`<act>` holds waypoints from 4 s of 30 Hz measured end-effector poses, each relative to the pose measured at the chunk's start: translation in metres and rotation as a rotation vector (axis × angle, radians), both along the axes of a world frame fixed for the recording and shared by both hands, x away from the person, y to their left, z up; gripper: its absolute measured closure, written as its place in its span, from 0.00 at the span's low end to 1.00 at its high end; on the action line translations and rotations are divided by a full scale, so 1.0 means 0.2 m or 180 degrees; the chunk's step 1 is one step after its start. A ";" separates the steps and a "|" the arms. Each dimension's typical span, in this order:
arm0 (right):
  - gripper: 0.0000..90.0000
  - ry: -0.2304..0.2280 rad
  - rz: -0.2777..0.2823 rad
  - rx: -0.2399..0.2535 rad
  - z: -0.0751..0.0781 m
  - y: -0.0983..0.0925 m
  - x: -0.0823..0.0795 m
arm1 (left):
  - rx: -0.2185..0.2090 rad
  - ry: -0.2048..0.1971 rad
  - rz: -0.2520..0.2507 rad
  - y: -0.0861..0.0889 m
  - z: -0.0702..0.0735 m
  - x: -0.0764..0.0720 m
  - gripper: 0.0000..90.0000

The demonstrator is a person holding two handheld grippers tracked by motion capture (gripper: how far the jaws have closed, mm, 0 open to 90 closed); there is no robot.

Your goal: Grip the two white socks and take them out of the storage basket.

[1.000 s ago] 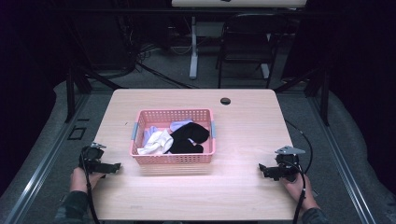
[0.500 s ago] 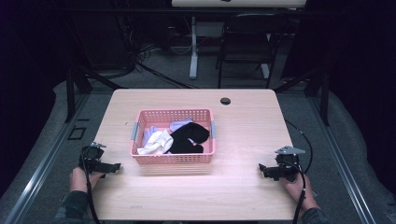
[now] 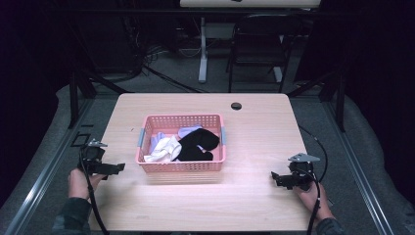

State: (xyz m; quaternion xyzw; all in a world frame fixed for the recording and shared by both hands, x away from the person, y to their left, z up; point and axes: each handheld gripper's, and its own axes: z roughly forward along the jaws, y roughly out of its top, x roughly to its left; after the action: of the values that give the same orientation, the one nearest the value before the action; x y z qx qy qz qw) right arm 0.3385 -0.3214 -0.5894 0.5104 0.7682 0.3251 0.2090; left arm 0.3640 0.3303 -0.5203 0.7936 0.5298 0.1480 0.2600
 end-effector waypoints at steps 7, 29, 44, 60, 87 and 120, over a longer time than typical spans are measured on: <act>0.00 -0.0001 -0.0003 -0.0001 0.00 0.00 0.00 | -0.0118 -0.0177 -0.0093 -0.04 0.16 0.00 0.00; 0.00 0.0001 -0.0003 -0.0001 0.00 0.00 0.00 | -0.0056 -0.0107 -0.0798 -0.51 0.41 0.28 0.07; 0.00 0.0000 -0.0004 -0.0003 0.00 0.00 0.00 | 0.0184 0.0372 -0.1068 -0.80 0.26 0.48 0.31; 0.00 -0.0001 -0.0002 0.0000 0.00 0.00 0.00 | 0.0230 0.0859 -0.0931 -0.84 0.11 0.54 0.54; 0.00 -0.0002 -0.0004 0.0001 0.00 0.00 0.00 | 0.0410 0.0662 -0.1005 -0.83 0.10 0.51 0.95; 0.00 0.0000 -0.0003 0.0001 0.00 0.00 0.00 | 0.0347 -0.0012 -0.1038 -0.82 0.53 0.46 0.96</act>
State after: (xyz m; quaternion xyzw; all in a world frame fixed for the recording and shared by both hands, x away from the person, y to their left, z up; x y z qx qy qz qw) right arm 0.3384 -0.3214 -0.5894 0.5107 0.7679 0.3252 0.2091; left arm 0.4554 0.1670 -0.4148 0.8816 0.3848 0.1339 0.2382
